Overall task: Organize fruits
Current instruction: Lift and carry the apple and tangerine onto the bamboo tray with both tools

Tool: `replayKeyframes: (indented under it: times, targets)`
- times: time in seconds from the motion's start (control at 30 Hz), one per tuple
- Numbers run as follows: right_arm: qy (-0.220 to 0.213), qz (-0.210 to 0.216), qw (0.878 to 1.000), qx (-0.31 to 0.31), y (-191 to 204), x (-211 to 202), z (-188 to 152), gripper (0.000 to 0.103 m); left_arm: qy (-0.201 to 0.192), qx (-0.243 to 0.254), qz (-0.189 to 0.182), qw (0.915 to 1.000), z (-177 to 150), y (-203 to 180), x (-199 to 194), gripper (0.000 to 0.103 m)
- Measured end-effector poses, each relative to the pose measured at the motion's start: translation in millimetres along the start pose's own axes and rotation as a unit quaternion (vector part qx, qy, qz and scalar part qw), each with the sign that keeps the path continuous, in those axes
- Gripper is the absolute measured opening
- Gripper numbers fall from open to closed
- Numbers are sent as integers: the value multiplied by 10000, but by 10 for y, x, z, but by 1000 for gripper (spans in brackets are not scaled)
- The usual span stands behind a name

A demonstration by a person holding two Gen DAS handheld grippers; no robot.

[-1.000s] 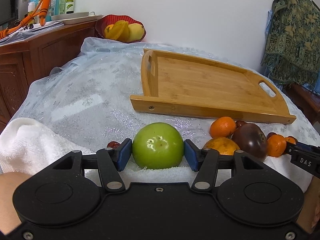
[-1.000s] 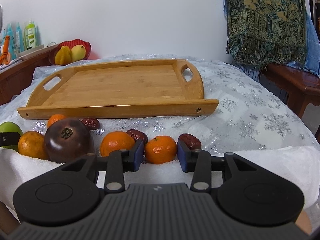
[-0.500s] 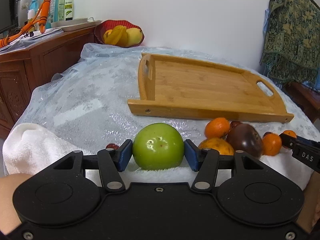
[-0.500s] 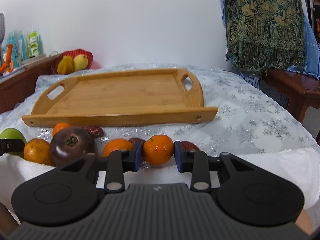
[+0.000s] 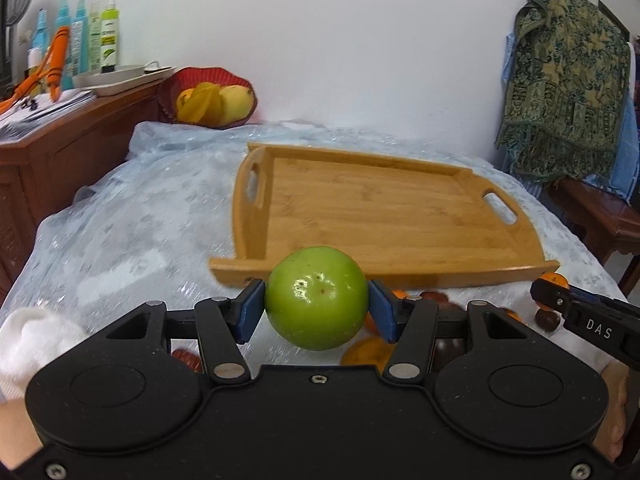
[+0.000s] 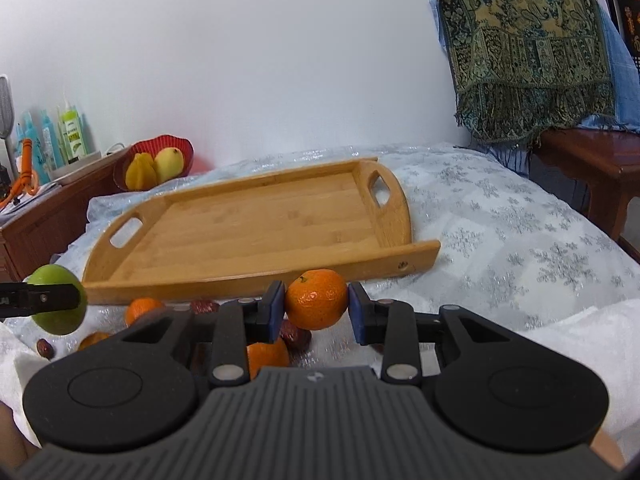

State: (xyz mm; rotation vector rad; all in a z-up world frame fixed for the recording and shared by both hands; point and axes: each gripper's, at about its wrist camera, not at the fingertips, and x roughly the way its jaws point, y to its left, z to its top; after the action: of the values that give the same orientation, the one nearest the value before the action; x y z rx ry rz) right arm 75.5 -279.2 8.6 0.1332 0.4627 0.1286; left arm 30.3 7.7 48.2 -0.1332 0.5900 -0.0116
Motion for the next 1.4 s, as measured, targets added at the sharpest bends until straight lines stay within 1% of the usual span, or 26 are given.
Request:
replayKeyframes:
  times: [0.13, 0.27, 0.4, 0.53, 0.7, 0.87, 1.1, 1.27, 1.4]
  targets:
    - [-97, 19, 9999, -55, -11, 29, 95, 38, -49, -3, -111, 9999, 151, -46, 70, 53]
    - [-153, 85, 9998, 61, -70, 110, 196, 38, -93, 66, -173, 9998, 307, -75, 161, 53]
    - [-263, 134, 9995, 121, -109, 220, 269, 38, -34, 121, -363, 9993, 483, -84, 294, 53]
    - [-313, 164, 9990, 279, -130, 369, 315, 38, -93, 346, -405, 9985, 590, -128, 425, 54]
    - [-292, 235, 9979, 524, -167, 588, 419, 38, -71, 237, -526, 9983, 729, -135, 679, 54]
    - [-335, 134, 9988, 316, -131, 823, 588, 38, -85, 256, -463, 9986, 858, -145, 989, 54]
    - [-173, -40, 9997, 147, -109, 1229, 824, 38, 119, 61, -449, 9989, 1099, -92, 1497, 54]
    - [-53, -102, 9998, 146, -104, 1502, 969, 38, 211, 186, -379, 9989, 1242, -111, 1779, 54]
    - [78, -152, 9998, 110, -91, 1688, 1039, 38, 327, 155, -318, 9988, 1291, -95, 1997, 54]
